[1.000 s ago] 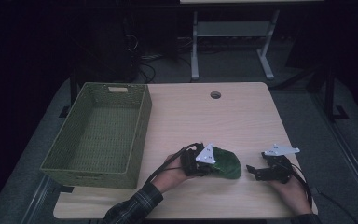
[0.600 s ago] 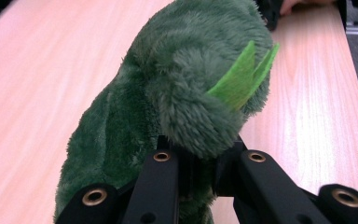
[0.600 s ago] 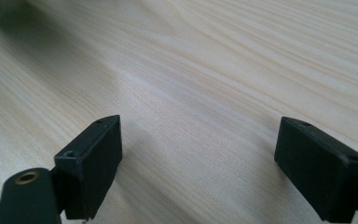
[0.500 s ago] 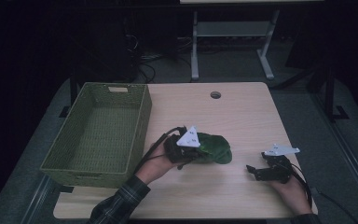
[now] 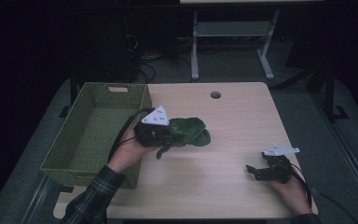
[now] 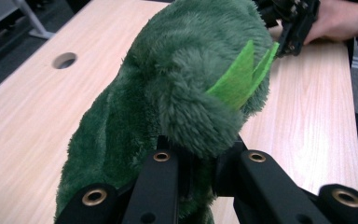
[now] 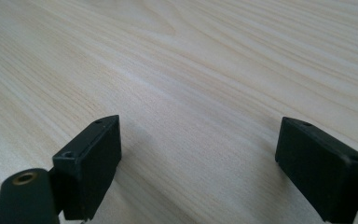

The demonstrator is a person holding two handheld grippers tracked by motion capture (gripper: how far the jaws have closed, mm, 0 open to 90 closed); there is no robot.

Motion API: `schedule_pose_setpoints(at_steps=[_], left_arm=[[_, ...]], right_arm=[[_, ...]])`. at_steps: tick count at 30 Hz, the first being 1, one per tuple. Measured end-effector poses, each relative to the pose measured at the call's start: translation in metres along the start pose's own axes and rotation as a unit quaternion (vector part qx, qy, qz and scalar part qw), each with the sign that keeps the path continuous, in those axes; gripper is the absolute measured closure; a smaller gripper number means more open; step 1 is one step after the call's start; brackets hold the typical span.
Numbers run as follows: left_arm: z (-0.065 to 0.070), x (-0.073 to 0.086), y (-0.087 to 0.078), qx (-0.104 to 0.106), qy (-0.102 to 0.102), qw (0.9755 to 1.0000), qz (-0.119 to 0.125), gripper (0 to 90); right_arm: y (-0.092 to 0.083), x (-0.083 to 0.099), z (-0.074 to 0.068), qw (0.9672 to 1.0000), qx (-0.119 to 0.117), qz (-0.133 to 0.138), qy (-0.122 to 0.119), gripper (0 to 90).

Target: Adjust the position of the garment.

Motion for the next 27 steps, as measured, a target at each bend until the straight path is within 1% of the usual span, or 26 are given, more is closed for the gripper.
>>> schedule_pose_setpoints(at_steps=[1, 4, 7, 11, 12, 14, 15, 16, 17, 18, 19, 22, 25, 27], left_arm=[[-0.003, 0.000, -0.004, 0.000, -0.003, 1.0000, 0.002, 81.5], [-0.016, -0.001, -0.020, -0.003, -0.025, 0.9996, 0.010, 81.4], [-0.029, 0.002, -0.035, -0.016, -0.032, 0.9993, 0.010, 81.4], [-0.044, 0.009, -0.052, -0.027, -0.051, 0.9983, 0.010, 81.4], [-0.052, 0.015, -0.062, -0.037, -0.060, 0.9975, 0.007, 81.4], [-0.055, 0.017, -0.065, -0.040, -0.062, 0.9972, 0.007, 81.4], [-0.058, 0.020, -0.069, -0.044, -0.066, 0.9968, 0.007, 81.4], [-0.065, 0.026, -0.076, -0.055, -0.072, 0.9959, 0.005, 81.4], [-0.065, 0.026, -0.076, -0.055, -0.072, 0.9959, 0.005, 81.3], [-0.072, 0.032, -0.084, -0.065, -0.079, 0.9947, 0.005, 81.4], [-0.072, 0.032, -0.084, -0.065, -0.079, 0.9947, 0.005, 81.4], [-0.084, 0.041, -0.095, -0.080, -0.092, 0.9925, 0.005, 81.3], [-0.094, 0.051, -0.104, -0.094, -0.096, 0.9909, -0.001, 81.3], [-0.099, 0.058, -0.109, -0.103, -0.102, 0.9894, -0.001, 81.3]], right_arm=[[0.000, 0.000, 0.000, 1.0000, 0.000, 0.000, 0.000, 13.9], [0.000, 0.000, 0.000, 1.0000, 0.000, 0.000, 0.001, 13.9], [0.000, 0.000, 0.000, 1.0000, 0.001, 0.000, 0.001, 13.9], [0.000, 0.000, 0.000, 1.0000, 0.001, 0.000, 0.001, 13.9], [0.000, 0.000, 0.000, 1.0000, 0.001, 0.000, 0.001, 13.8], [0.000, 0.000, 0.000, 1.0000, 0.002, 0.001, 0.001, 13.9], [0.000, 0.000, 0.000, 1.0000, 0.002, 0.000, 0.001, 13.8], [0.000, 0.000, 0.000, 1.0000, 0.002, 0.000, 0.002, 13.8], [0.000, 0.000, 0.000, 1.0000, 0.002, 0.000, 0.002, 13.8], [0.000, 0.000, 0.000, 1.0000, 0.002, 0.001, 0.001, 13.8], [0.000, 0.000, 0.000, 1.0000, 0.002, 0.001, 0.001, 13.8], [0.000, 0.000, 0.000, 1.0000, 0.002, 0.001, 0.002, 13.9], [0.001, -0.001, 0.000, 1.0000, 0.004, 0.001, 0.004, 13.8], [0.001, -0.001, 0.001, 1.0000, 0.004, 0.001, 0.004, 13.7]])
Point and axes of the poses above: each handheld gripper's, and its own axes: y roughly forward along the jaws, x roughly out of its underside, z roughly to its right, the point moved 10 cm from there along y, roughly forward along the jaws, and after that the axes turned 11 degrees about -x, right-handed, at the moved point
